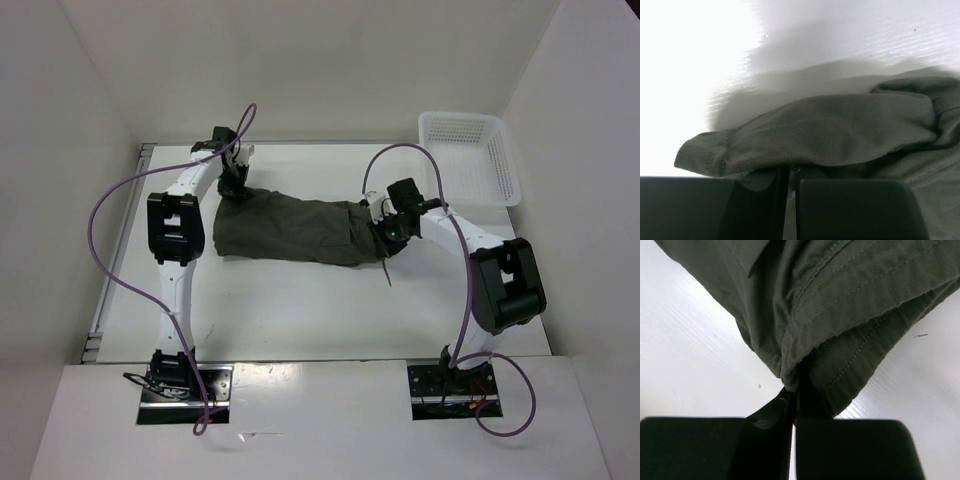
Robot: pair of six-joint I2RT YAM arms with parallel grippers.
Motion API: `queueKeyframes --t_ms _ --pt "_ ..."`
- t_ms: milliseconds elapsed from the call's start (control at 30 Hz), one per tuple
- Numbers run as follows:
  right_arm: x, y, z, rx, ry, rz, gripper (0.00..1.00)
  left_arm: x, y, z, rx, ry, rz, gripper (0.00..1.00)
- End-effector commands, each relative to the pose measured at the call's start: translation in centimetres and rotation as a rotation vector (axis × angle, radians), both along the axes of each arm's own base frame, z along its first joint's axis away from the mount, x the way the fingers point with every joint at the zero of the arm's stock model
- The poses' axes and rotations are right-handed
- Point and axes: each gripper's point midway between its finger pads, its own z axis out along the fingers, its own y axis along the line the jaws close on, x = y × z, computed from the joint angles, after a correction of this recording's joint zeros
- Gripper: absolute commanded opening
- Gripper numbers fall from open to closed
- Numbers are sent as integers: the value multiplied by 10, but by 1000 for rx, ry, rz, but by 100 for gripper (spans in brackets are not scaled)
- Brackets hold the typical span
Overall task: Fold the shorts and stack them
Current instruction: Fold the shorts
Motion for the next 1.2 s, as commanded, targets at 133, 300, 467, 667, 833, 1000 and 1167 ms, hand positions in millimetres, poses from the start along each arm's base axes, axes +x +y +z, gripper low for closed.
queueKeyframes --t_ms 133,300,467,667,833,1000,1167 --pt "4 -13 -10 -54 -6 31 0 6 20 -12 43 3 32 14" --pt "18 -8 0 -38 -42 19 49 -2 9 -4 -12 9 10 37" --pt "17 -4 36 93 -20 -35 82 -3 1 23 -59 -32 -10 77" --pt "36 19 73 284 -39 -191 94 -5 -7 89 -156 -148 -43 100" --pt "75 40 56 260 -48 -290 94 -16 2 89 -145 -133 -23 100" --pt "100 32 40 221 -41 -459 94 -35 35 72 -129 -82 50 100" --pt "102 28 16 193 -4 -517 94 -56 55 34 -80 10 102 100"
